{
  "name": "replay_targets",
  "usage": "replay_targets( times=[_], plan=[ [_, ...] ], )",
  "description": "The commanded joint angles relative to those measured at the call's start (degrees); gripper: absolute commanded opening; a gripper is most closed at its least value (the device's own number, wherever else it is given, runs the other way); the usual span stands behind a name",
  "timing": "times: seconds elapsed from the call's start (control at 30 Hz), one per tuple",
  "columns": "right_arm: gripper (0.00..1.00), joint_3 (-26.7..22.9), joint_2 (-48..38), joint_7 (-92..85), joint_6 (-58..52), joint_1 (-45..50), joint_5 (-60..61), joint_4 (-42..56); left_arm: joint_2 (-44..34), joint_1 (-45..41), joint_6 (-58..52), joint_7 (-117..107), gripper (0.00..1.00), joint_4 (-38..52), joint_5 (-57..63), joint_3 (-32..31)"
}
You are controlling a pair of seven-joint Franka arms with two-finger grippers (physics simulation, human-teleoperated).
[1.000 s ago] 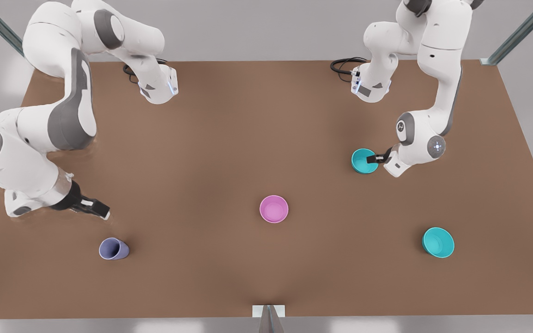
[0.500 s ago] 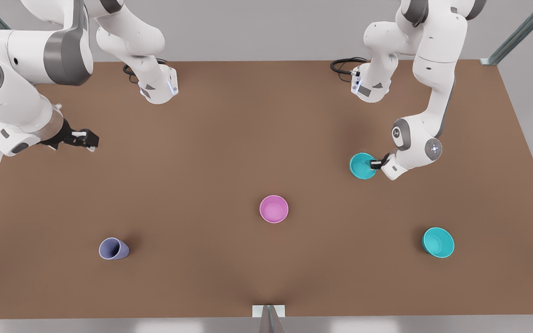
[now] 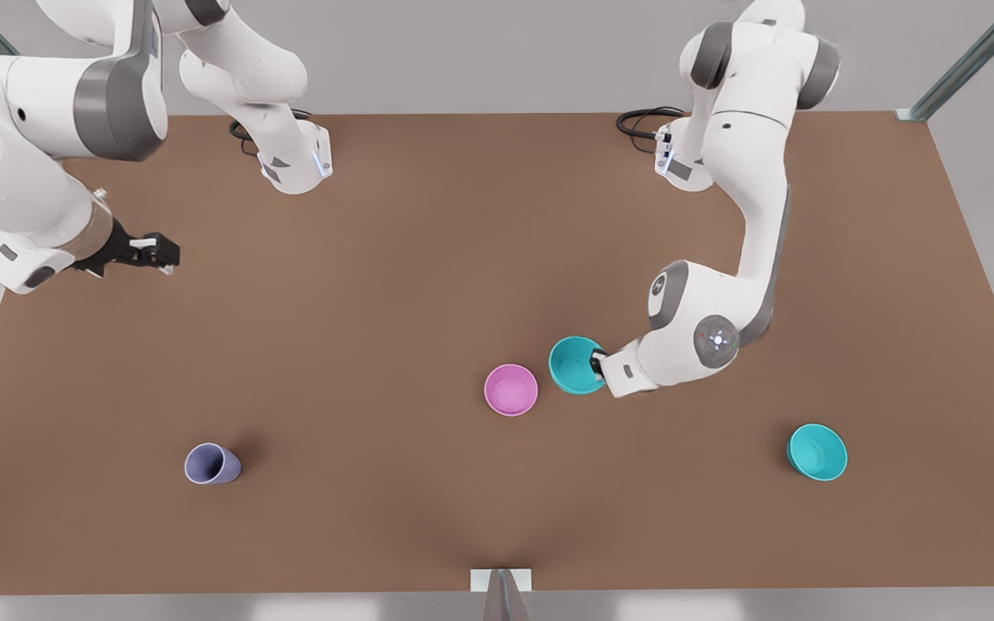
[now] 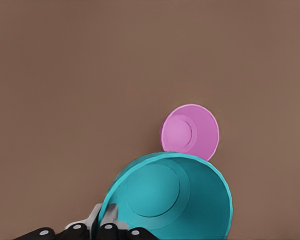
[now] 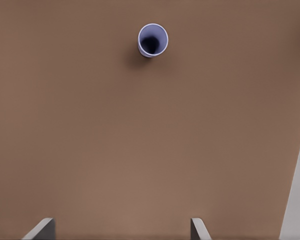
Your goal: Stack the blue bowl on the pink bowl
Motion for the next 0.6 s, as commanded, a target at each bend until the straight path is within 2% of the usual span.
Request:
replay_targets(
  times=[0.0, 0.07, 0.13, 0.57],
  plan=[
    [1.00, 0.0, -0.1, -4.8, -0.2, 0.0, 0.0, 0.0, 3.6, -0.7, -6.5, -26.7, 0.21, 4.9, -0.1, -0.5],
    [1.00, 0.0, 0.0, -4.8, -0.2, 0.1, 0.0, 0.0, 8.6, -3.2, -6.4, -33.6, 0.21, 12.1, 0.1, -0.5],
    [1.00, 0.0, 0.1, -4.8, -0.2, 0.1, 0.0, 0.0, 11.1, -4.3, -4.2, -38.7, 0.21, 15.1, 1.2, -0.5],
    [1.00, 0.0, 0.2, -4.7, -0.7, 0.1, 0.0, 0.0, 13.9, -4.8, -0.8, -38.4, 0.21, 14.1, 0.2, -2.4]
  ],
)
